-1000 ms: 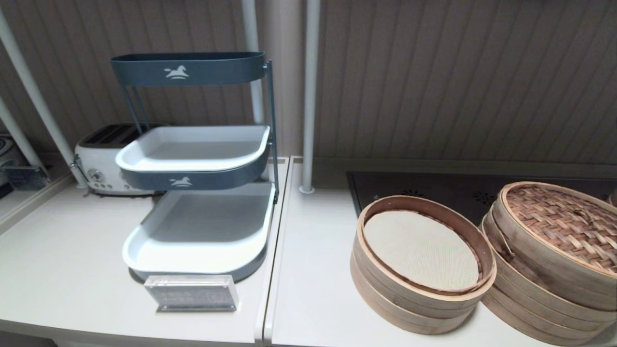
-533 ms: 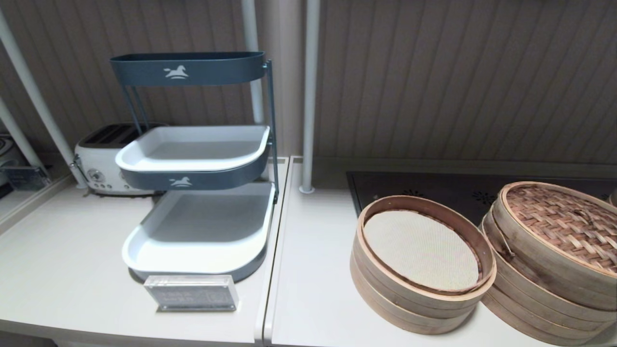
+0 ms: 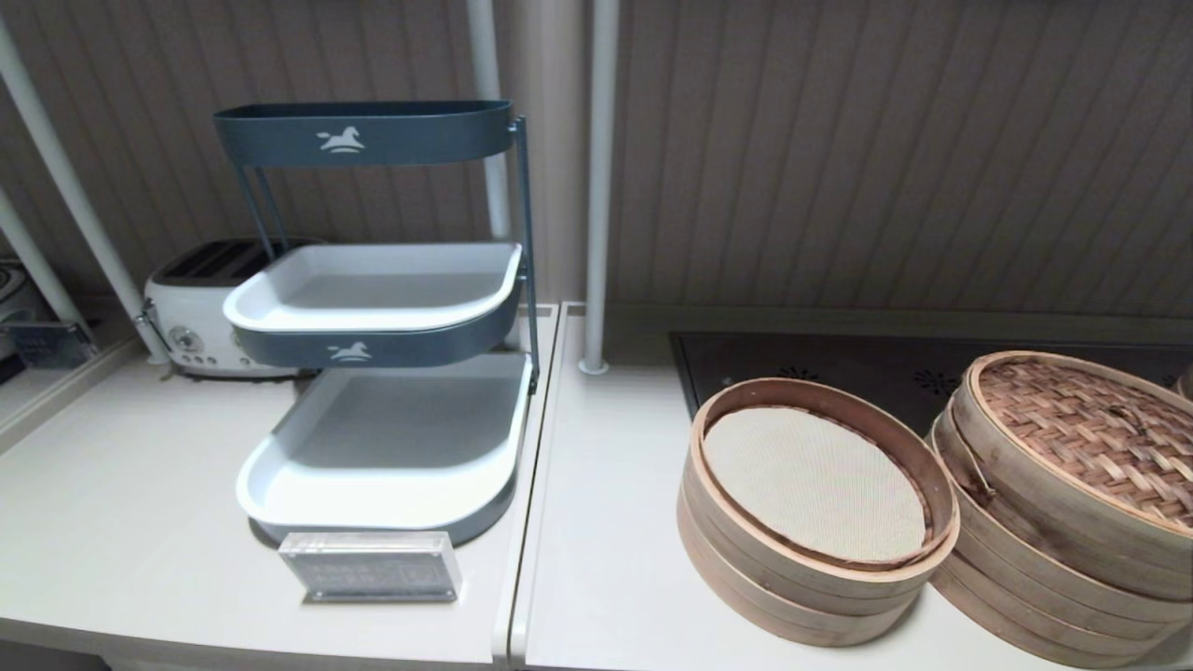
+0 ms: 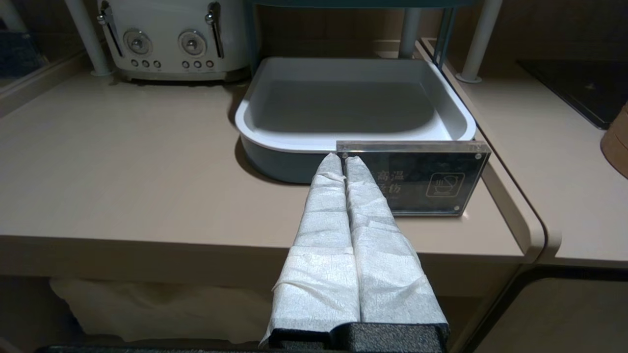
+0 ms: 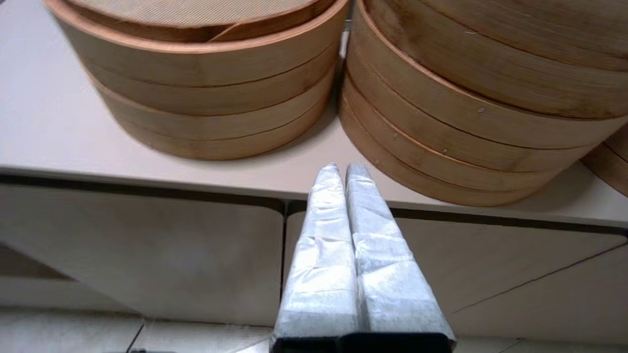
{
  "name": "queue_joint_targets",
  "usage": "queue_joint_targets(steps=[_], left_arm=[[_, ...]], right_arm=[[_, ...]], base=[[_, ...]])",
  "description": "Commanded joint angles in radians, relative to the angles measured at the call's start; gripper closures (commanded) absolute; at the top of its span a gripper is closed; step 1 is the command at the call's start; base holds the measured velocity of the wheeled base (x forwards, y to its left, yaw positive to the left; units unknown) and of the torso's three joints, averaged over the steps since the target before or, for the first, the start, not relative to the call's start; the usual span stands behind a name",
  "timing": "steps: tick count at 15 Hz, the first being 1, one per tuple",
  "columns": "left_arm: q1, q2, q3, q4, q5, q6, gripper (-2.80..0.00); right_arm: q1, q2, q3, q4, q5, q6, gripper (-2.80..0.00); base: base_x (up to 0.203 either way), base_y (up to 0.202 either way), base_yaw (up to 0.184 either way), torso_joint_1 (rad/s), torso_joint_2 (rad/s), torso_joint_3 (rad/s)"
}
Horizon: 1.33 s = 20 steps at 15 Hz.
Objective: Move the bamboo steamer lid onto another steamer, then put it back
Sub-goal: Pick up the steamer
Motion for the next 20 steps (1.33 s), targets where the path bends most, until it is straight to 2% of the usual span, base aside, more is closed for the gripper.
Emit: queue_joint_targets(steps=[1, 4, 8, 11, 13, 20], left_arm=[[0.000, -0.003, 0.028, -0.001, 0.000, 0.000, 0.00], [0.000, -0.002, 0.028, -0.001, 0.000, 0.001, 0.00], [0.000, -0.003, 0.028, -0.001, 0.001, 0.001, 0.00], [0.000, -0.003, 0.028, -0.002, 0.001, 0.001, 0.00], [0.000, -0.003, 0.028, -0.001, 0.001, 0.000, 0.00], [0.000, -0.003, 0.028, -0.001, 0.001, 0.000, 0.00]], right_arm=[[0.062, -0.017, 0.024, 0.011, 0.000, -0.003, 0.00], [0.049, -0.159, 0.025, 0.016, -0.001, -0.012, 0.00], [0.038, -0.257, 0.026, 0.016, -0.004, 0.008, 0.00], [0.038, -0.259, 0.027, 0.017, -0.010, 0.019, 0.00], [0.038, -0.259, 0.027, 0.017, -0.024, 0.056, 0.00], [0.038, -0.259, 0.027, 0.017, -0.024, 0.066, 0.00]], base=[[0.000, 0.000, 0.000, 0.000, 0.00, 0.000], [0.000, 0.000, 0.000, 0.000, 0.00, 0.000], [0.000, 0.000, 0.000, 0.000, 0.00, 0.000], [0.000, 0.000, 0.000, 0.000, 0.00, 0.000], [0.000, 0.000, 0.000, 0.000, 0.00, 0.000], [0.000, 0.000, 0.000, 0.000, 0.00, 0.000]])
